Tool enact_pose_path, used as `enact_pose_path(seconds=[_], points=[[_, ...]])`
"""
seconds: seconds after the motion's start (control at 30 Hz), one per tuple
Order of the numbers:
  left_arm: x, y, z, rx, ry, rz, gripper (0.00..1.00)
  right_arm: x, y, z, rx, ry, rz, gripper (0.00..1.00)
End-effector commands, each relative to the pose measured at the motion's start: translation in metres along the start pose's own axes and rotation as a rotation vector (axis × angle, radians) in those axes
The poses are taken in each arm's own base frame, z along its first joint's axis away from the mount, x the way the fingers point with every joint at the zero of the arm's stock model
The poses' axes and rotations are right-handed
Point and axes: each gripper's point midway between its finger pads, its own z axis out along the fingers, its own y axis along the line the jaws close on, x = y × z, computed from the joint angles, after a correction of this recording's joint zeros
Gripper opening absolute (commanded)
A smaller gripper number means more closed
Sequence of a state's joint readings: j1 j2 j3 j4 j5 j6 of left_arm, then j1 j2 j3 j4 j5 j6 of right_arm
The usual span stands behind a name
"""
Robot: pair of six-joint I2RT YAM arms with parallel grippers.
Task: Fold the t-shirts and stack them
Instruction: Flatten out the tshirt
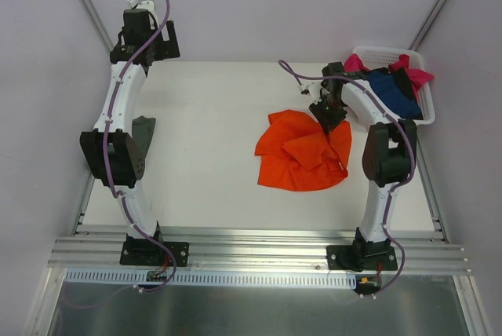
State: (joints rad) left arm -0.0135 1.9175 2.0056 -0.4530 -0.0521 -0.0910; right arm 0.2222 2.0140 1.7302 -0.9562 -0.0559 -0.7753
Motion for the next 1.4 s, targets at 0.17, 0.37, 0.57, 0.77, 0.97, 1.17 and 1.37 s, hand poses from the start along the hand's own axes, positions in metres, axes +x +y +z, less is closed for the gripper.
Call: enact_pose_path(seconds=[0.17, 0.37, 0.57, 0.77, 0.97, 1.17, 1.37], points=[[-0.012, -0.011, -0.01, 0.033, -0.036, -0.006, 0.99, -0.015, -0.012, -0.018, 0.067, -0.033, -0.023, 0.05], [-0.01, -0.01, -0.013, 0.033, -0.034, -0.005, 0.99, -0.064, -0.012, -0.093, 0.205, -0.228, -0.085, 0.01], [-0.014, -0.002, -0.024, 0.013, -0.049, -0.01, 0.99, -0.111, 0.067, -0.174, 0.098, -0.482, -0.184, 0.01], [-0.019, 0.015, -0.044, -0.017, -0.069, -0.039, 0.99, -0.123, 0.116, -0.244, 0.097, -0.654, -0.206, 0.01], [-0.021, 0.02, -0.06, -0.024, -0.084, -0.03, 0.99, -0.071, 0.067, -0.24, 0.18, -0.581, -0.014, 0.0], [-0.014, 0.016, -0.059, -0.002, -0.067, -0.058, 0.99, 0.036, 0.043, -0.109, 0.104, -0.092, 0.055, 0.45], [-0.011, 0.016, -0.059, 0.004, -0.059, -0.034, 0.99, 0.01, 0.043, -0.118, 0.114, -0.15, -0.088, 0.62]])
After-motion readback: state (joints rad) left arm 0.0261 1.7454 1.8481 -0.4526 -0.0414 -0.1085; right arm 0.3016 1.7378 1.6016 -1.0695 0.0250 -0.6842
